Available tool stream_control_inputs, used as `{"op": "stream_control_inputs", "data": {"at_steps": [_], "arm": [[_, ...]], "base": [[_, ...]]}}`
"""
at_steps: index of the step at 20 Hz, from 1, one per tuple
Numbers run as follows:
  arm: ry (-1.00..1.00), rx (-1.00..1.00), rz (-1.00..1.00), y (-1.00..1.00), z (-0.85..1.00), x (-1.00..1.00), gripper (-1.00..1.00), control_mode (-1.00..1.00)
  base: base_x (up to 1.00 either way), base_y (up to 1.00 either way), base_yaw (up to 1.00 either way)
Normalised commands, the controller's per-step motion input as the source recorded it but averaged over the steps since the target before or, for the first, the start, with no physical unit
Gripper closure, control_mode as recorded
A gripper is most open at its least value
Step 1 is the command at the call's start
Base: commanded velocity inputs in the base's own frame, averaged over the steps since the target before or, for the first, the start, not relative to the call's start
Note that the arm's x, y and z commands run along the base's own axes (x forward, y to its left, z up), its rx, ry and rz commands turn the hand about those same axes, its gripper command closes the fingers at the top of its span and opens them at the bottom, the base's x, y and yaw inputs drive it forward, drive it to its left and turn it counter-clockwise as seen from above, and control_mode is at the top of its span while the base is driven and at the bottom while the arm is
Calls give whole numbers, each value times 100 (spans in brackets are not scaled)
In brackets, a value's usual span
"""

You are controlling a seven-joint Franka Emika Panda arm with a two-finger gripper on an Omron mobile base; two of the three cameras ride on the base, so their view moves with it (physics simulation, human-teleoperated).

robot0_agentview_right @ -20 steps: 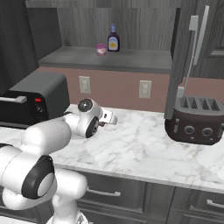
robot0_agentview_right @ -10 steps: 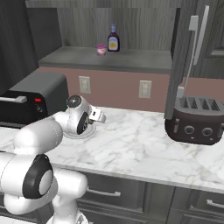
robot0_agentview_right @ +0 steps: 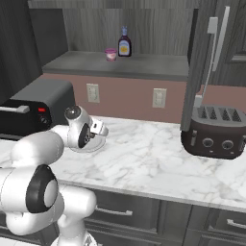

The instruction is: Pick the avocado and bread from the counter and place them on the plate. Then pick the jam from the cabinet and place it next to the plate. Lastly close the cabinet door.

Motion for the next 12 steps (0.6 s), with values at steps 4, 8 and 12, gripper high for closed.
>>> {"op": "stream_control_inputs", "data": {"at_steps": [4, 8, 12], "arm": [[0, 0, 1, 19, -27, -7, 100, -100], [2, 0, 1, 16, -32, -1, 100, -100], [0, 0, 0, 10, -26, 0, 100, -100]], "base": [[0, 0, 0], [0, 0, 0], [0, 0, 0]]}}
